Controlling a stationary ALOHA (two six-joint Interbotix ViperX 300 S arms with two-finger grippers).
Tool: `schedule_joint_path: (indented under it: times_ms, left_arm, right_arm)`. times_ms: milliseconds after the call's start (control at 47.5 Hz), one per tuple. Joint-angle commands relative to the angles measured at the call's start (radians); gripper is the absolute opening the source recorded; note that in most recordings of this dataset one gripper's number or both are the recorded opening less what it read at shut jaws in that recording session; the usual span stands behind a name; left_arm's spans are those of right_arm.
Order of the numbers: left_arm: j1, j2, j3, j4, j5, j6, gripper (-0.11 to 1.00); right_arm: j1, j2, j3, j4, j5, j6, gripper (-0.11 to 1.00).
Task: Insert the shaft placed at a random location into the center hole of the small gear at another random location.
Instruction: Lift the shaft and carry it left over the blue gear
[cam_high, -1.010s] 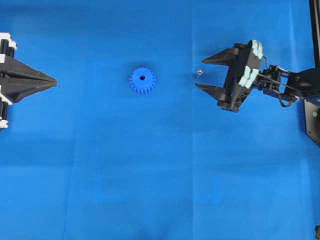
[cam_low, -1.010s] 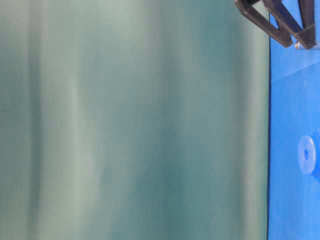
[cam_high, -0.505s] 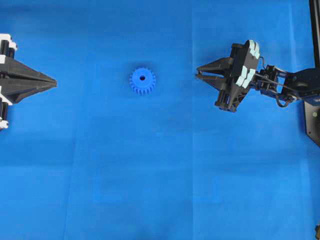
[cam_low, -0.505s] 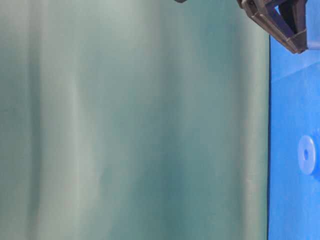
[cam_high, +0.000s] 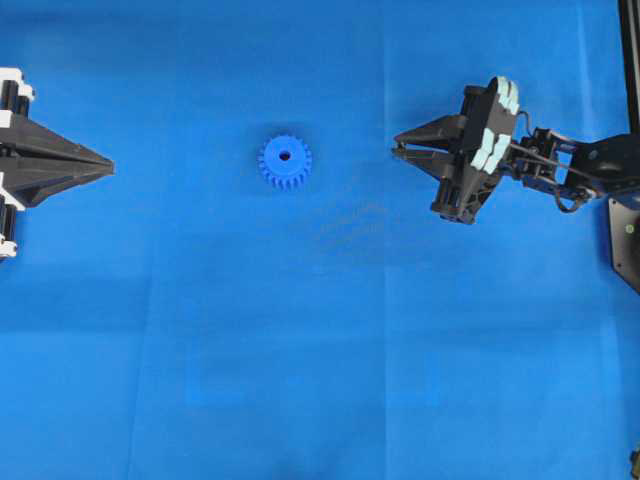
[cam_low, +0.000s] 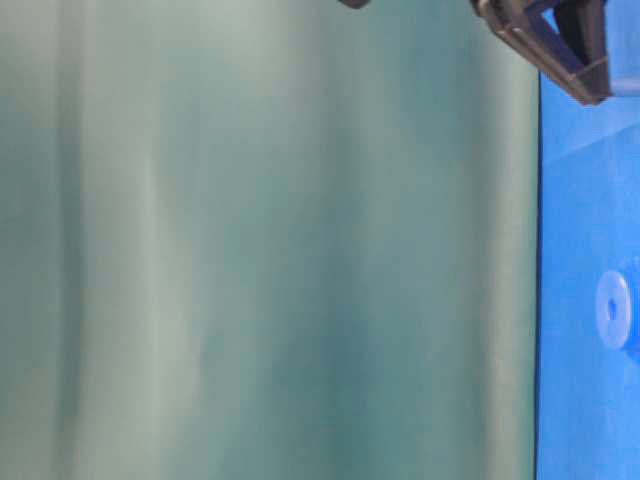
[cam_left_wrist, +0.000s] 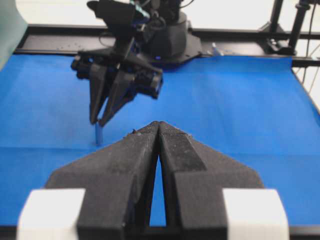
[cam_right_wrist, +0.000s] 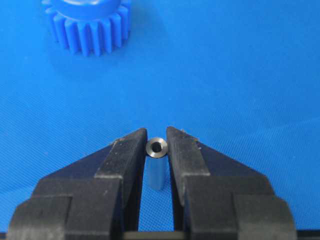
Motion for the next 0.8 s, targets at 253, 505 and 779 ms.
schedule_joint_path:
  times_ms: [253,505,779]
  left_arm:
    - [-0.002,-0.014,-0.008,0.000,0.011,-0.002,0.00]
    - [-0.002,-0.017,-0.002,0.000,0.011,-0.003,0.00]
    - [0.000,-0.017,0.005,0.000,0.011,-0.002,0.00]
  right_arm:
    - [-0.002,-0.209,-0.048,-0.002,0.189,-0.012,0.03]
    - [-0.002,-0.195,-0.067,-0.002,0.193,-0.012,0.03]
    - [0.014,-0.104,-0.195,-0.011,0.221,-0.014,0.03]
